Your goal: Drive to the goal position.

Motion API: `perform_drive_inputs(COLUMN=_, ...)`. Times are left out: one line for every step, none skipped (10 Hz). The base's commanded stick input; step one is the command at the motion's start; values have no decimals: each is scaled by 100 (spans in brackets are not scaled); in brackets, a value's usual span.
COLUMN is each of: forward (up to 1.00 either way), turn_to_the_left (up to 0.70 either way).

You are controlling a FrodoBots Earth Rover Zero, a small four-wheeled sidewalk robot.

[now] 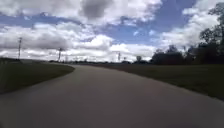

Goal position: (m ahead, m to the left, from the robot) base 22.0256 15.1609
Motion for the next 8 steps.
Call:
perform_drive_inputs(forward=100, turn_to_the_left=0)
perform_drive_inputs(forward=100, turn_to_the_left=0)
perform_drive_inputs(forward=100, turn_to_the_left=0)
perform_drive_inputs(forward=100, turn_to_the_left=0)
perform_drive_inputs(forward=100, turn_to_the_left=0)
perform_drive_inputs(forward=100, turn_to_the_left=0)
perform_drive_inputs(forward=100, turn_to_the_left=0)
perform_drive_inputs(forward=100, turn_to_the_left=0)
